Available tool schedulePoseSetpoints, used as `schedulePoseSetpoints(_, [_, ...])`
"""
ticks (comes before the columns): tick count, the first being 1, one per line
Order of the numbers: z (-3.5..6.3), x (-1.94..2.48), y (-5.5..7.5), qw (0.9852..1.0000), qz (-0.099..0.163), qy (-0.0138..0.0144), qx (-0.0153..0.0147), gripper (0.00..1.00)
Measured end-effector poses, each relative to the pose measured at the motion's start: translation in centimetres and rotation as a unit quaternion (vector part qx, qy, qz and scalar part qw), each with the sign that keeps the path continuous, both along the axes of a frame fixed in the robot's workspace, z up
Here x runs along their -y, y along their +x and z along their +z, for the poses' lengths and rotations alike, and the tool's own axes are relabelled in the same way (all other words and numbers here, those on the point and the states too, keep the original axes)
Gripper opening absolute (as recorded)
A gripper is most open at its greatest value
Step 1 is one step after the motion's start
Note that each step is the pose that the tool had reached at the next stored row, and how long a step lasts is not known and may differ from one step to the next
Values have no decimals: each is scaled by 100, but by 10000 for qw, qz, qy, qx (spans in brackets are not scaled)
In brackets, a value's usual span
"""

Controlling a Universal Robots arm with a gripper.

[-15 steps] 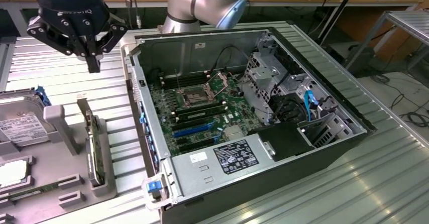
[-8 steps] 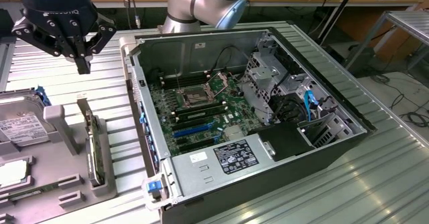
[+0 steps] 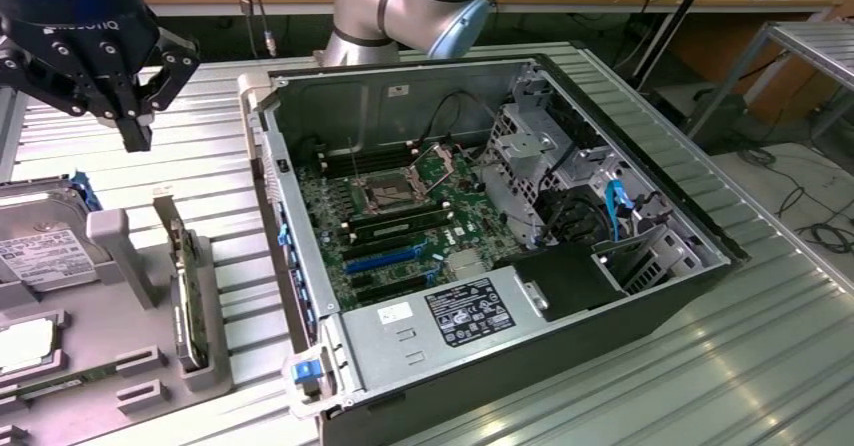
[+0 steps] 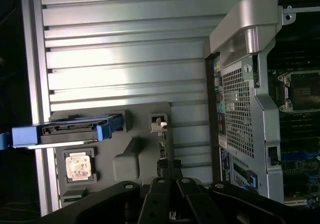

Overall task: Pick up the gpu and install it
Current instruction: 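Reach for the gpu, then pick up the gpu and move the gpu toward the slot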

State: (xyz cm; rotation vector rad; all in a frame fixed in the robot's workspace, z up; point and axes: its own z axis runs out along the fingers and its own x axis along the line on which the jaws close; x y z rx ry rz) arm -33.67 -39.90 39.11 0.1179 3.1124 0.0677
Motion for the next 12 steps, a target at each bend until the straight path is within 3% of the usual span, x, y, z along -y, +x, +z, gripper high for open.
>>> schedulePoseSetpoints(12, [0, 0, -1, 10000, 0, 0, 0, 11])
